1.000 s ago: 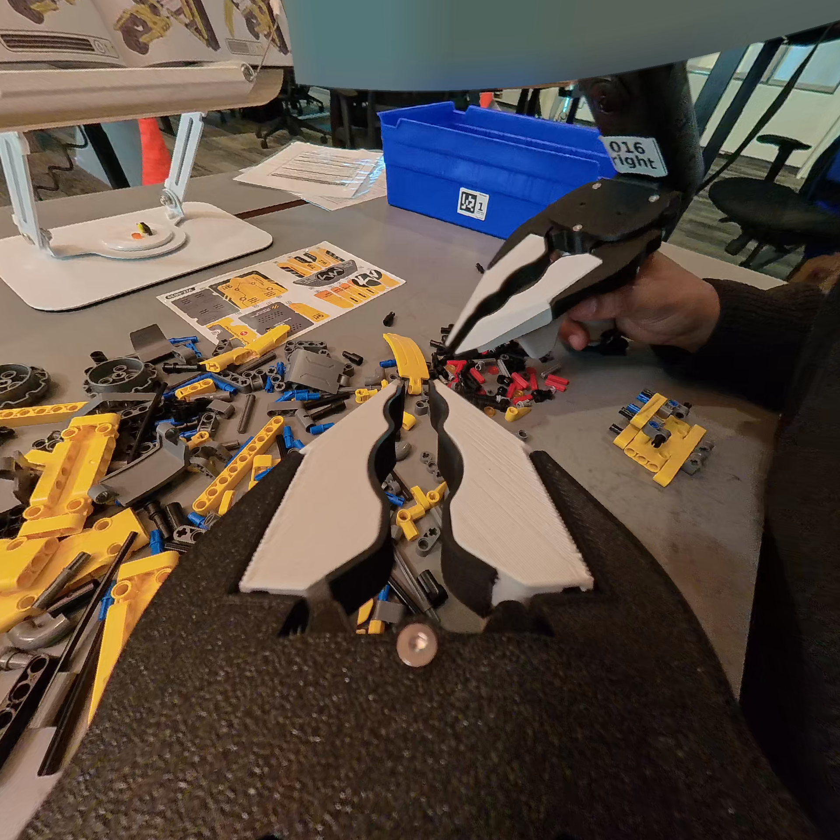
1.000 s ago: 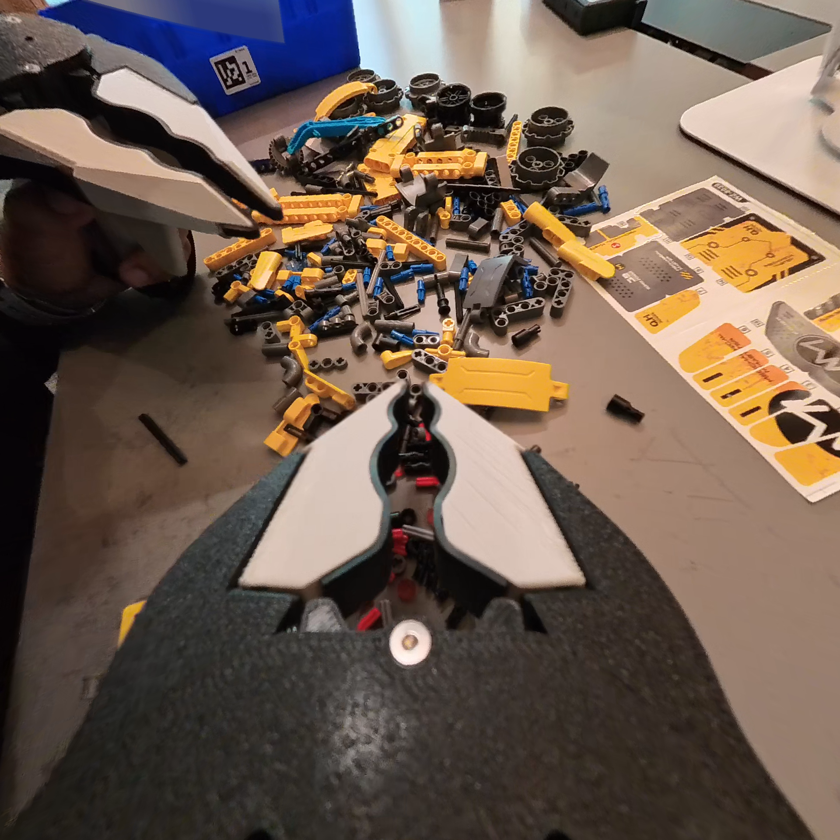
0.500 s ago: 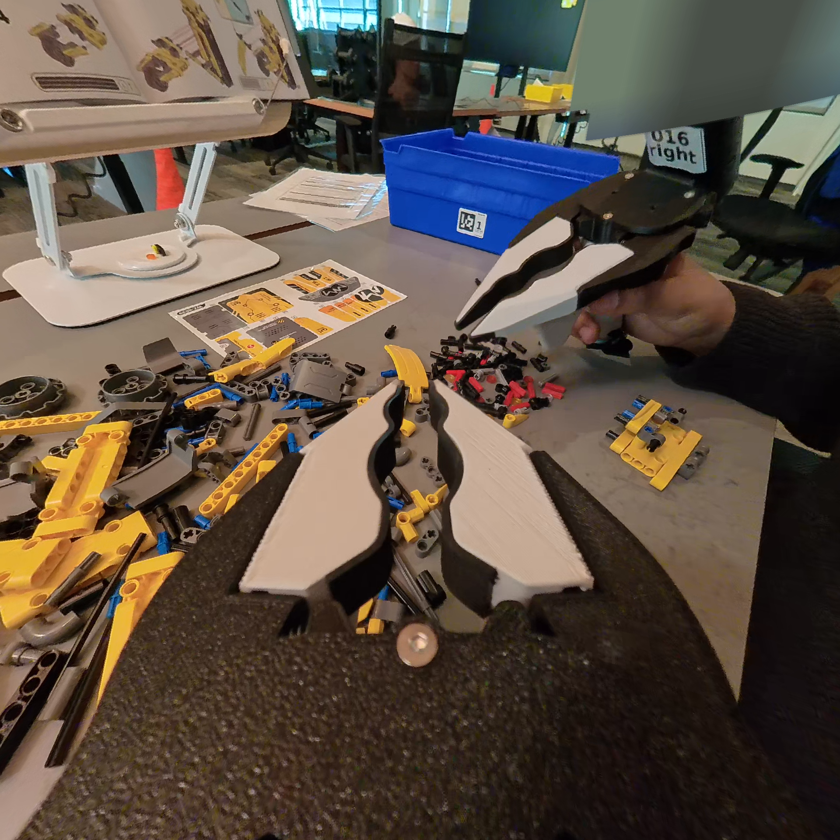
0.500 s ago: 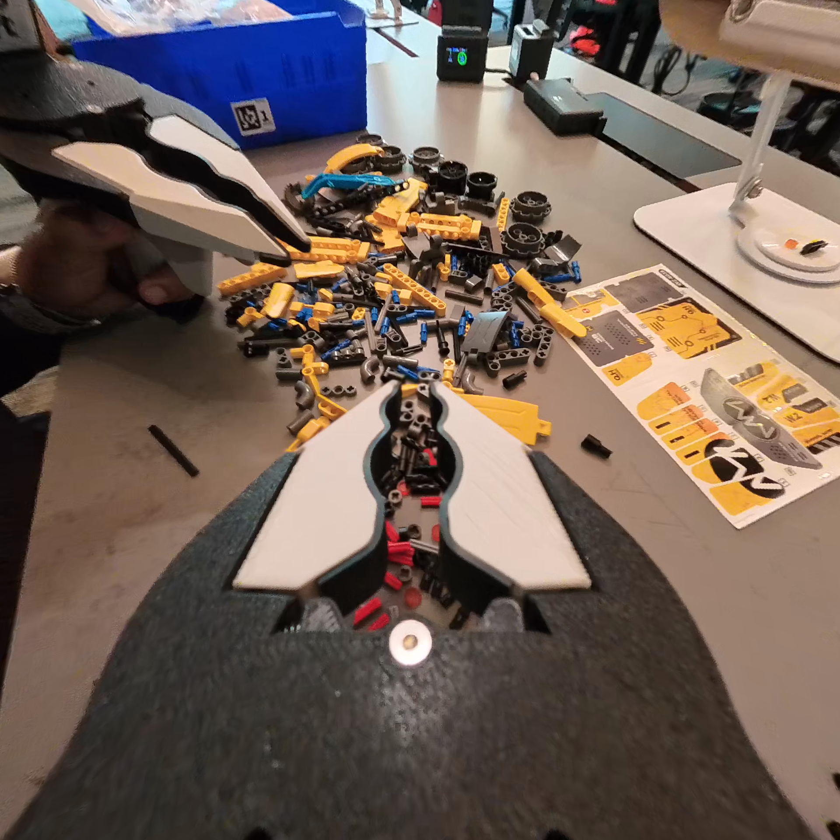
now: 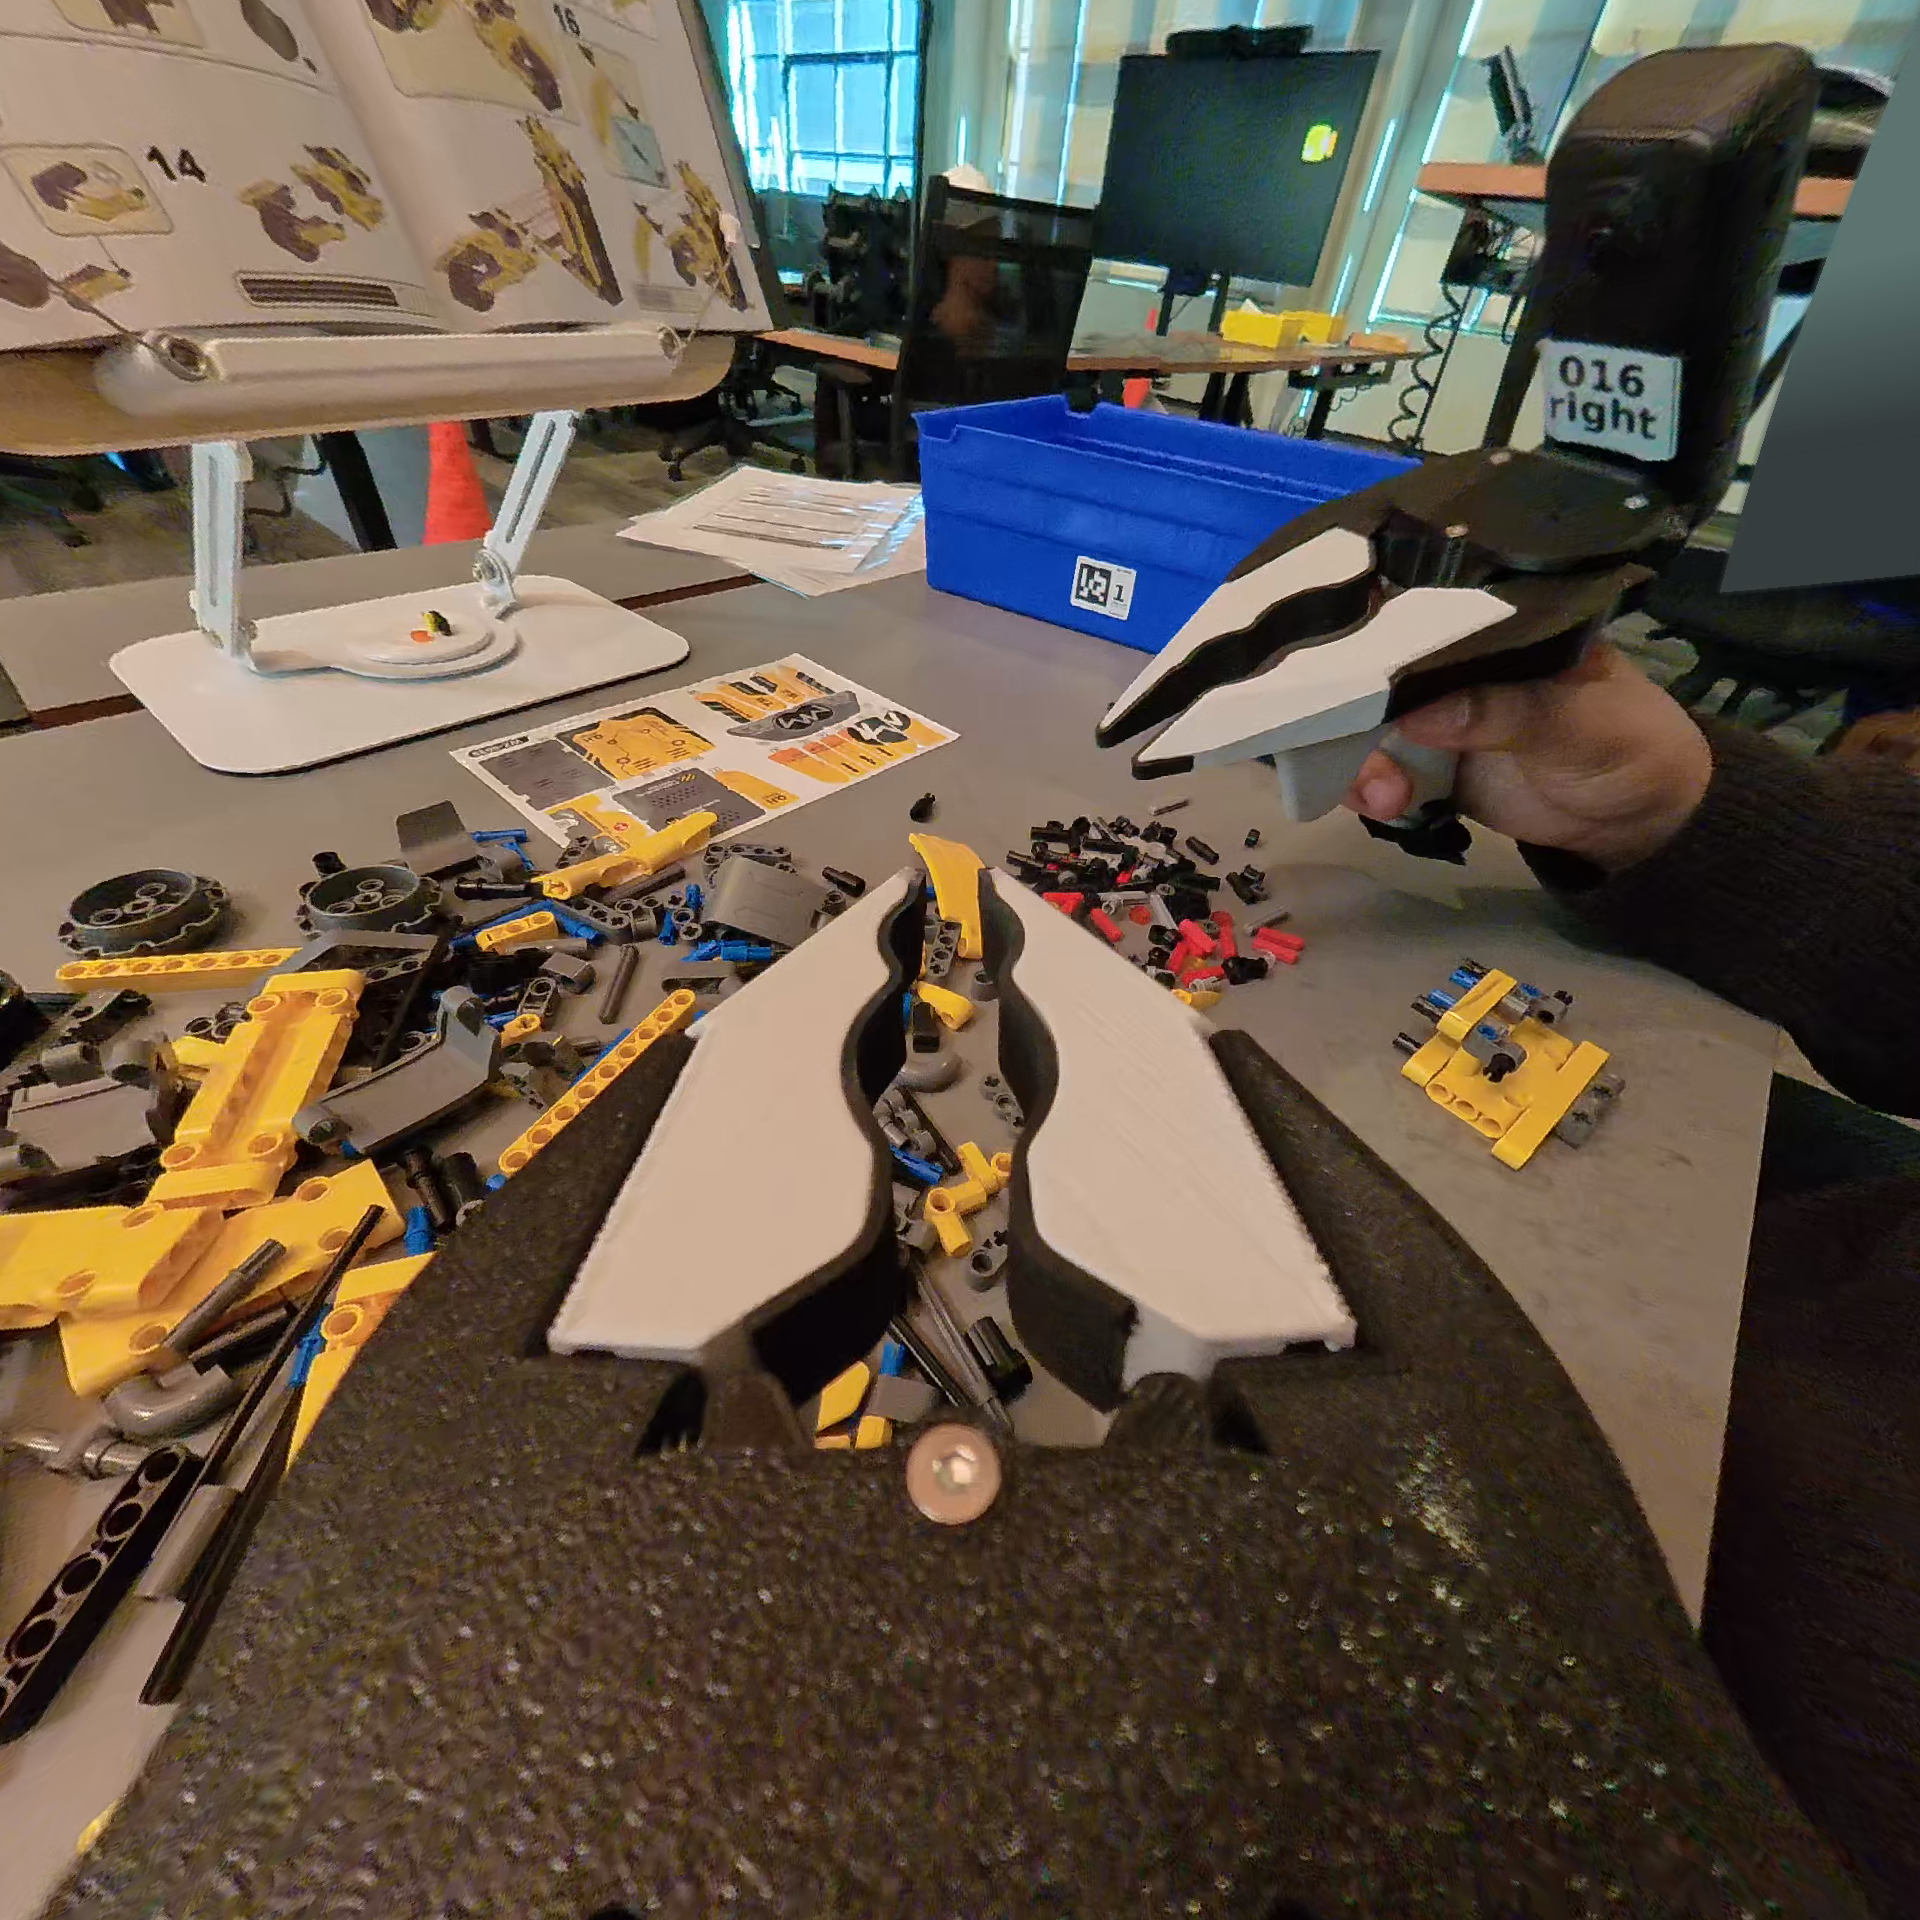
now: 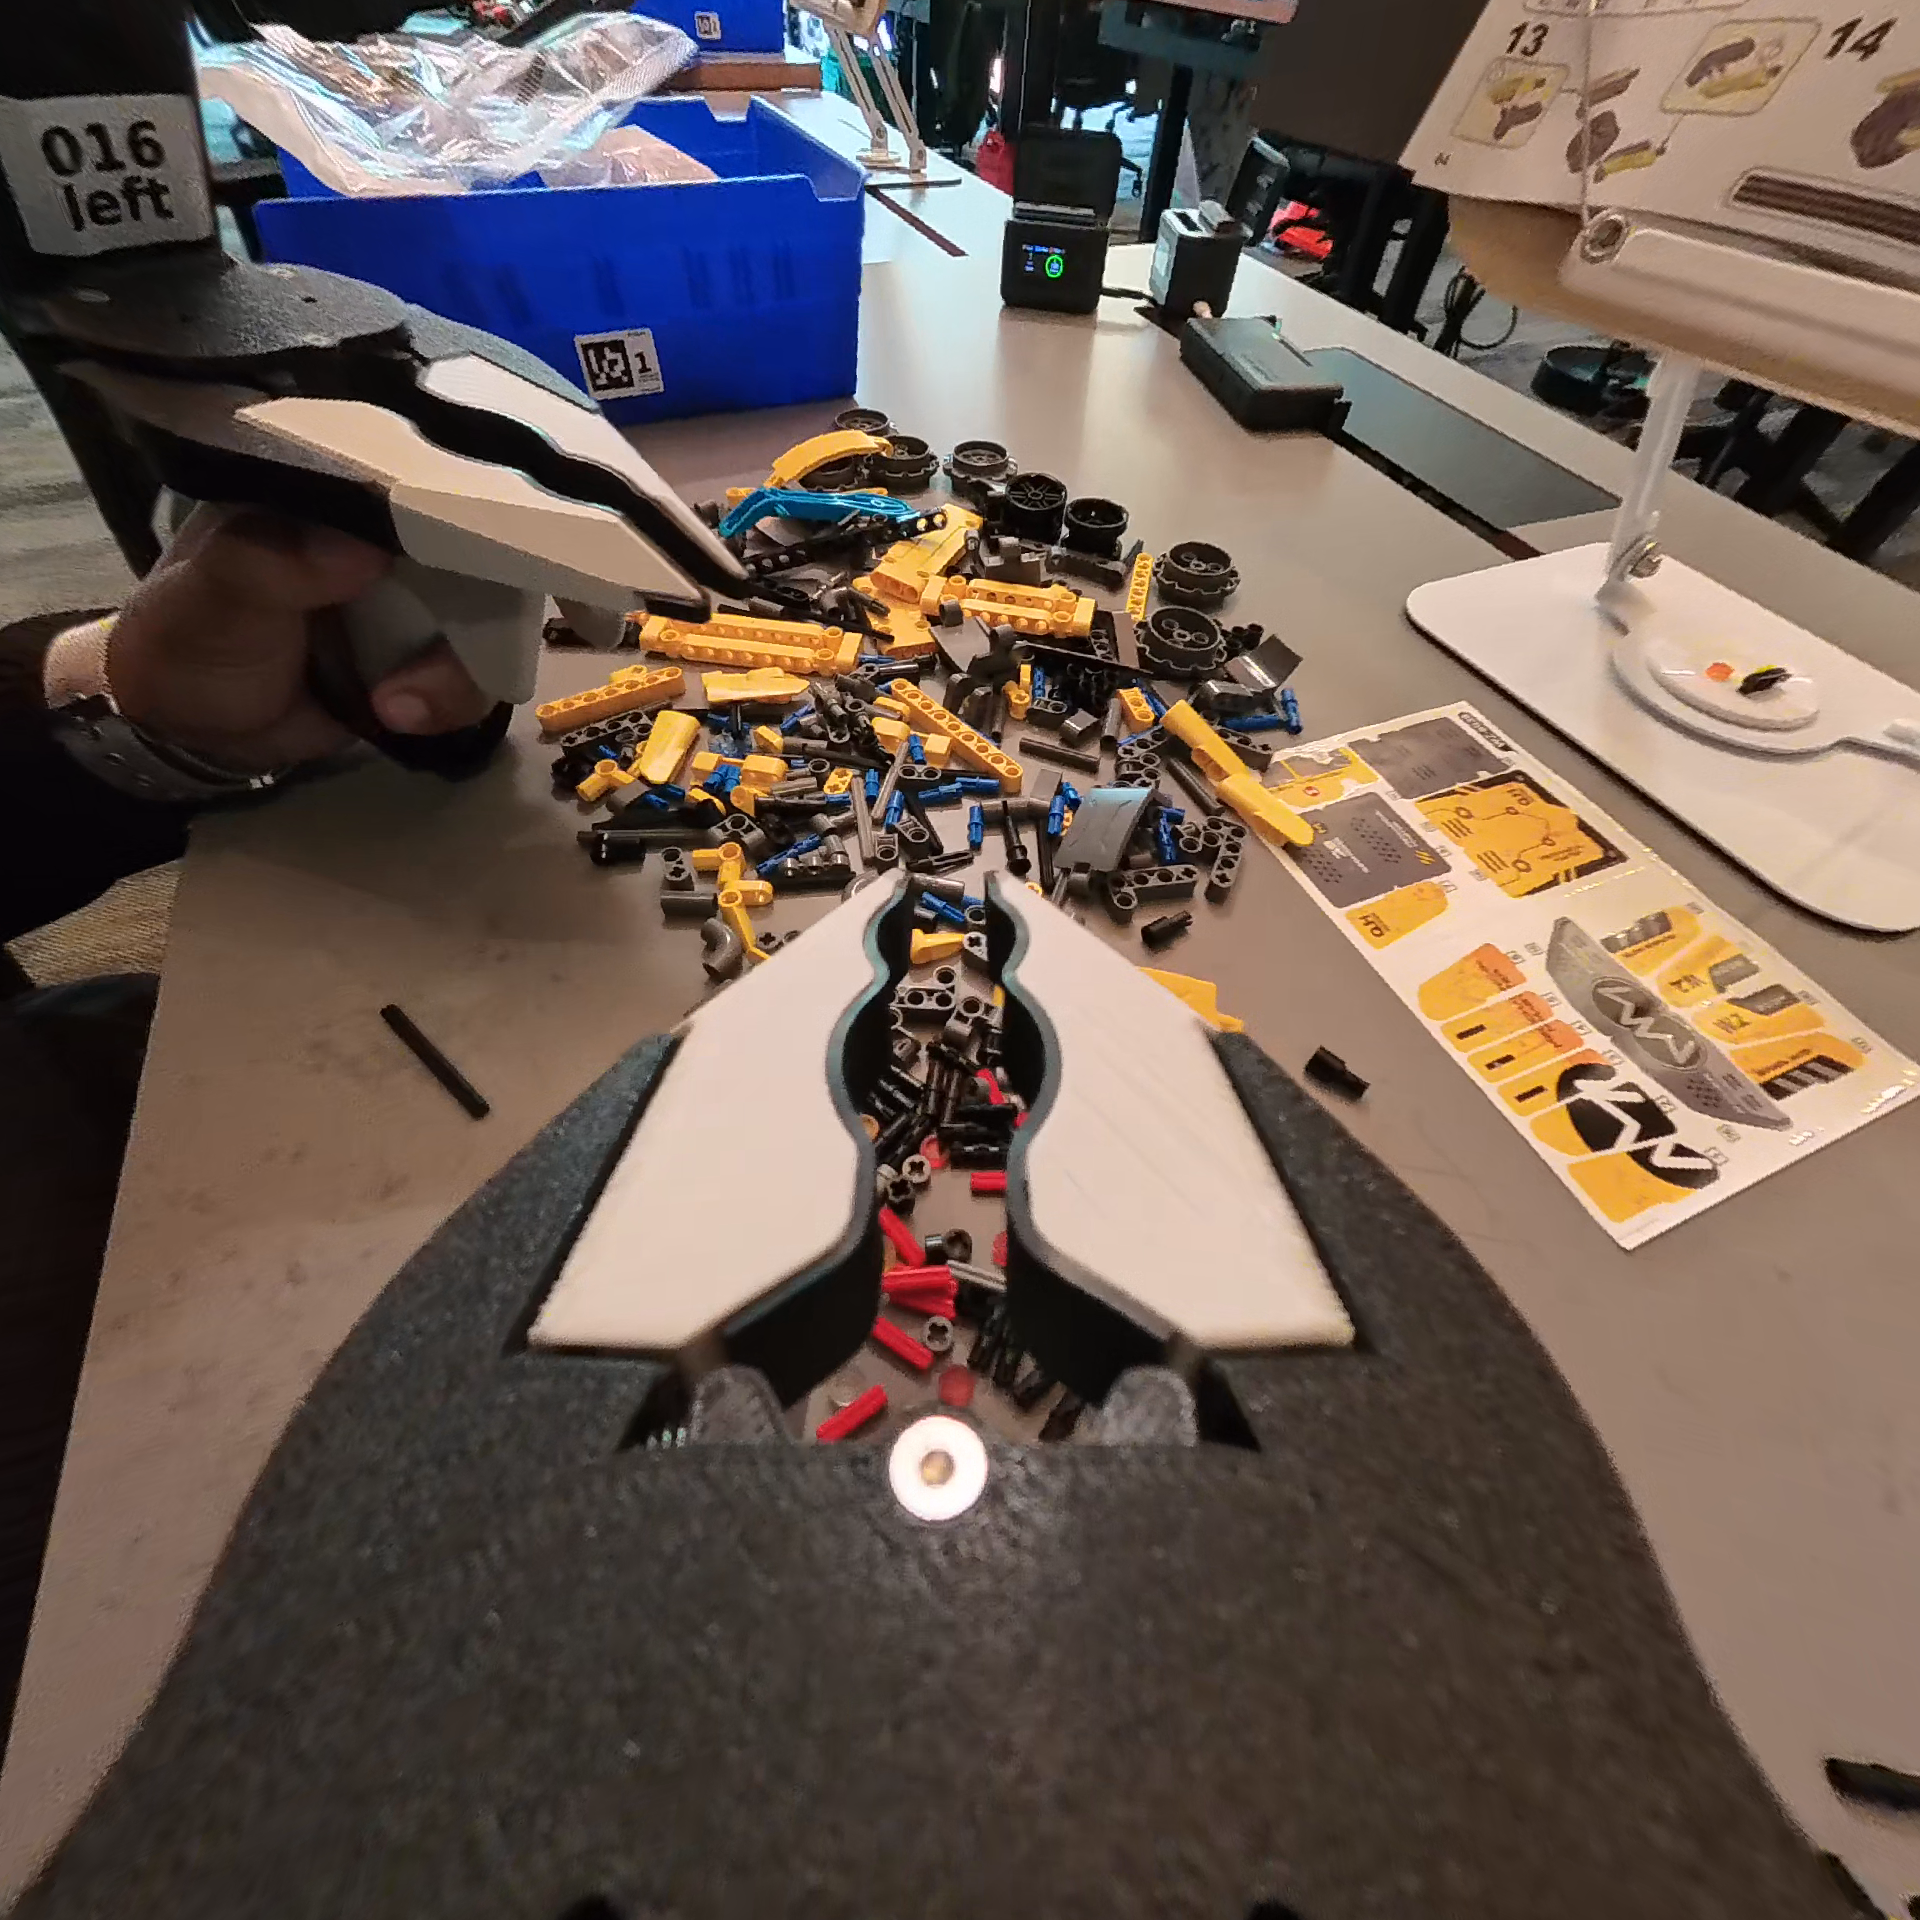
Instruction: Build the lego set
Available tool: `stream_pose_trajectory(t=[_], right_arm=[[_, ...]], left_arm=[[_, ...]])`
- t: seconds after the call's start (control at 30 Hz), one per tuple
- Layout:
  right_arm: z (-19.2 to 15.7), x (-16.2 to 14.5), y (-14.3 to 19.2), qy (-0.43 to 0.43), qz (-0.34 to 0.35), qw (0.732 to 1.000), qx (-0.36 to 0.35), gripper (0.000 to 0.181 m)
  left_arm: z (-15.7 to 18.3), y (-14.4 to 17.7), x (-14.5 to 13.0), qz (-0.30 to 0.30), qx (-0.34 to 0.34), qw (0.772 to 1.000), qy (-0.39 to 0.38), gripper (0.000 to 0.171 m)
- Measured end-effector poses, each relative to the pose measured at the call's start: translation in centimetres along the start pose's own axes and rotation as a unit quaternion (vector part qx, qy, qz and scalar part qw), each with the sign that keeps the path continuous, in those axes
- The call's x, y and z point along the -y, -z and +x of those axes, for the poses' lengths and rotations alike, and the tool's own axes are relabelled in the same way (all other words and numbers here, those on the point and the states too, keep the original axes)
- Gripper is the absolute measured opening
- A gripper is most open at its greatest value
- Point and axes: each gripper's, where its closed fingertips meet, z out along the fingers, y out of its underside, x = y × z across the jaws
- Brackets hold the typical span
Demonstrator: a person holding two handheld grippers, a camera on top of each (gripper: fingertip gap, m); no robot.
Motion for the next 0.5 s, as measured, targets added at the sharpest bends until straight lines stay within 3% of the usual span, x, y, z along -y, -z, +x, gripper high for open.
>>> stream_pose_trajectory(t=[0.37,0.5], right_arm=[[0.4,0.4,0.3,0.023,0.005,0.999,-0.025,0.012],[0.6,0.9,0.7,0.029,0.013,0.999,-0.036,0.012]], left_arm=[[-0.1,0.3,0.0,-0.001,0.006,1.0,0.003,0.009],[-2.1,1.6,0.9,0.027,0.049,0.998,0.015,0.009]])
